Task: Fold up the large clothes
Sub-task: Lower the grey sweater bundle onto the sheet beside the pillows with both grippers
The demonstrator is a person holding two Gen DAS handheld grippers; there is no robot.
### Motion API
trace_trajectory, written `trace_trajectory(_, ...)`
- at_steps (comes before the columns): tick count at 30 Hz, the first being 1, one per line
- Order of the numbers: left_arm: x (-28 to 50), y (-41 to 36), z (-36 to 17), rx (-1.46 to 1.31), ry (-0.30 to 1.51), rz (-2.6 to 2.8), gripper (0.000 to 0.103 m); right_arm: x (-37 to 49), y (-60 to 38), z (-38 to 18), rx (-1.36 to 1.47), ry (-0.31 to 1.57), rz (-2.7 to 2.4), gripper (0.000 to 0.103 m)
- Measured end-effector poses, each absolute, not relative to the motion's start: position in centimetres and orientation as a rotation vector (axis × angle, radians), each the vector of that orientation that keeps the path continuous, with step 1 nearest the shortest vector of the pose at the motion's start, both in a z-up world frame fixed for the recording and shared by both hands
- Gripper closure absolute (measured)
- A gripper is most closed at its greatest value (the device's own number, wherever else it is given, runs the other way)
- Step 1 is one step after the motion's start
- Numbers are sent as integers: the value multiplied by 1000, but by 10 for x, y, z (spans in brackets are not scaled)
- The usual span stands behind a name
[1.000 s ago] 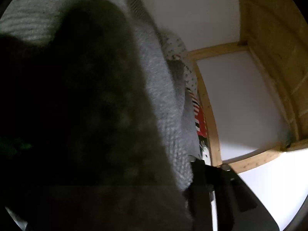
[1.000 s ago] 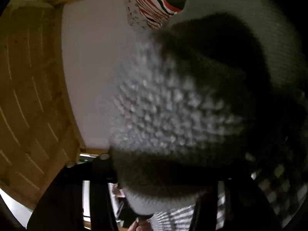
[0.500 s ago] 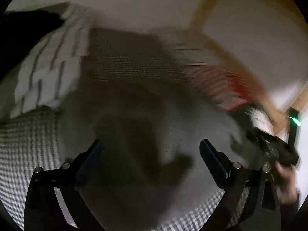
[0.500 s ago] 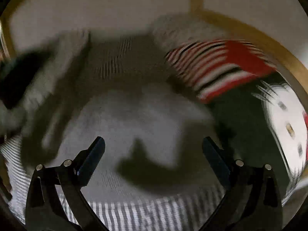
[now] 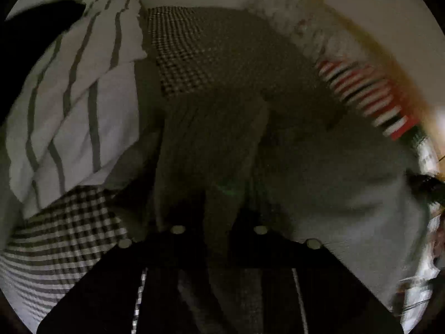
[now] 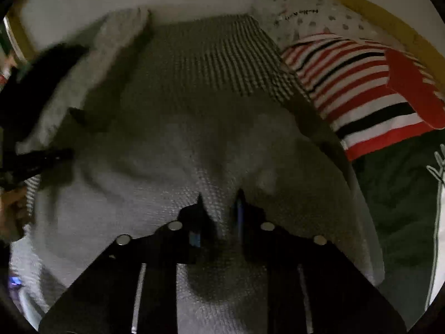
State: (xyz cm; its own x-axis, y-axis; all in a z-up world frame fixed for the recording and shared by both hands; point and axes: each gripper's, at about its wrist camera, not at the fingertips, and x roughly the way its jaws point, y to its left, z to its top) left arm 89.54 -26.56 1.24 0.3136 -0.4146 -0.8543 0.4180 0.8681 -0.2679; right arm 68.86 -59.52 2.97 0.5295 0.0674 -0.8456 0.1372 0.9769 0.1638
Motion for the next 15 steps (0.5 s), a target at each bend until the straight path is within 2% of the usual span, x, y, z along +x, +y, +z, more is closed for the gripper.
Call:
trace_trajectory(5,917,-226,36,-260,976,-562,94,704,-606,37,297,925,18,85)
trace_trajectory(7,927,-231,21,-227,1041,-541,94,726,-595,9,256,1031,39,82)
trace_trajectory(8,932,-236,4,-208,1108,-533,94,734,-585,-10,197,1125,41,77)
trace_trajectory(10,929,-241,-26,-130,1176,-520,92,736,-580,-12,166,1138,47,74)
trace_trajectory(12,924,-234,-29,-153,1153,-522,90,732,-590,15,232,1041,90,63)
trace_trajectory(13,922,-232,-26,-171,1145,-526,90,730,-602,36,261,957,69,40)
trace_trajectory(14,920,-229,-24,-188,1136,-529,90,730,-611,47,243,910,8,26)
trace_trajectory(15,915,-230,-27,-190,1131,-529,90,735,-616,55,205,887,-60,25)
